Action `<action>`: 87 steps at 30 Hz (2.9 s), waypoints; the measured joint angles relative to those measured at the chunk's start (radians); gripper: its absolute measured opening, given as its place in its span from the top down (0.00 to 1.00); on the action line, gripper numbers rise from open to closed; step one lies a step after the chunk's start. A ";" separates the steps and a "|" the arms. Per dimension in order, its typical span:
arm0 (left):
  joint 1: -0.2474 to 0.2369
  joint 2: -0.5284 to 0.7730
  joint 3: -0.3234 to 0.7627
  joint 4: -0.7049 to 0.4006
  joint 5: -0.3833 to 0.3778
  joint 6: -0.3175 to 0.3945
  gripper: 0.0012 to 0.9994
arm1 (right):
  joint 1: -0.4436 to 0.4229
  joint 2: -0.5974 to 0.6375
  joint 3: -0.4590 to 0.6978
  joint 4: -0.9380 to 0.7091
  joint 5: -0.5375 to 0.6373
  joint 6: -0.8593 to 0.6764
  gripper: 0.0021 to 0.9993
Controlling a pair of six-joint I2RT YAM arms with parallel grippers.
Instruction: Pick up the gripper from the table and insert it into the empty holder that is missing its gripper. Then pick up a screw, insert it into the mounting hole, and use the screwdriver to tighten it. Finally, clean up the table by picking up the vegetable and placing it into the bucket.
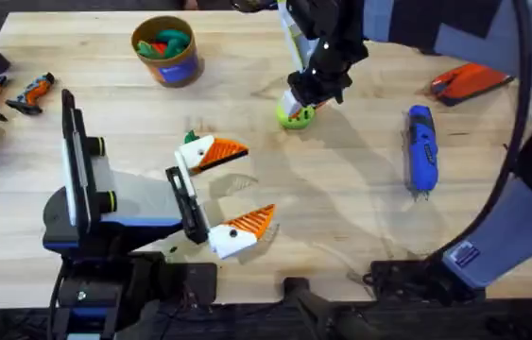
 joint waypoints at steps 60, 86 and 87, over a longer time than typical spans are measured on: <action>0.000 0.000 0.000 0.000 0.000 0.000 0.01 | 0.138 -0.103 0.526 -0.449 -0.018 -0.032 1.00; 0.000 0.000 0.000 0.000 0.000 0.000 0.01 | 0.525 -0.104 0.560 -0.461 -0.162 -0.229 1.00; 0.000 0.000 0.000 0.000 0.000 0.000 0.01 | 0.526 -0.104 0.560 -0.452 -0.164 -0.229 1.00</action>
